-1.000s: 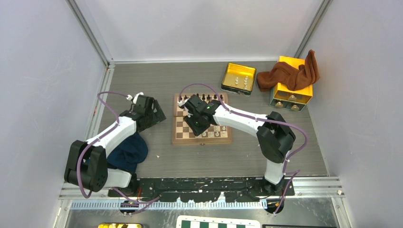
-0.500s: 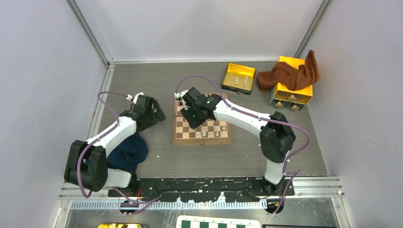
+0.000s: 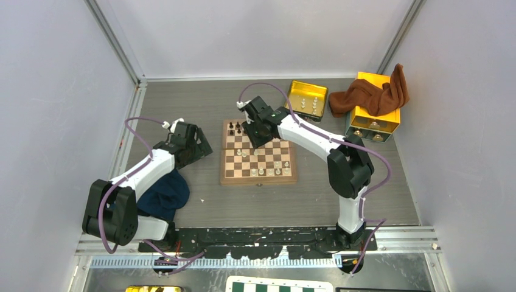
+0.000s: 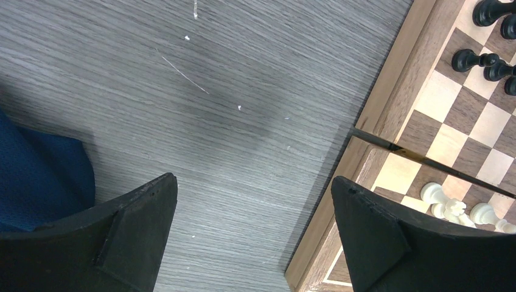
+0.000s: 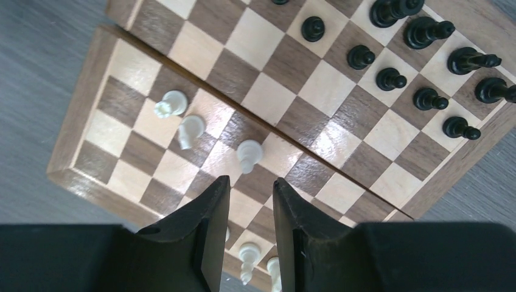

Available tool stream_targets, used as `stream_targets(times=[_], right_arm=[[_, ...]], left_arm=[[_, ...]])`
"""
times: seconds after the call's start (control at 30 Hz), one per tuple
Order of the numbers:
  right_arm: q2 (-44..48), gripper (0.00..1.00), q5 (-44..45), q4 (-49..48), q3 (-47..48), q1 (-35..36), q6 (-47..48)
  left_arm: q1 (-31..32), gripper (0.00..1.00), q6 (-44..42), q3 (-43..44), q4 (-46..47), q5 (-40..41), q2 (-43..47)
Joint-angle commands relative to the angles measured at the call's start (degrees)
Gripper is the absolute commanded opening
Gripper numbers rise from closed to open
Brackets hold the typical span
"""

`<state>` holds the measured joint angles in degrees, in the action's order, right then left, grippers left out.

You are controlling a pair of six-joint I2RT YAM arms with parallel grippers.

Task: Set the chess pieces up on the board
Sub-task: Pick up the chess piece from the chessboard.

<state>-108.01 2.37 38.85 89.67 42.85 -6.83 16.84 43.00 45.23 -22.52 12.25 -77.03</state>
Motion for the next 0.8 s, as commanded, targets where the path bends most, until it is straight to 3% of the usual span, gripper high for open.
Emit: stream_targets(times=[0.0, 0.77], right_arm=[[-1.72, 0.38, 0.62, -1.06, 3.52, -0.93, -0.23], [-5.17, 0.38, -1.56, -1.23, 3.61, -1.22, -1.51]], left_arm=[[-0.32, 0.98, -0.29, 1.50, 2.01, -0.34, -0.16], [-0.32, 0.98, -0.73, 1.35, 2.00, -0.56, -0.57]])
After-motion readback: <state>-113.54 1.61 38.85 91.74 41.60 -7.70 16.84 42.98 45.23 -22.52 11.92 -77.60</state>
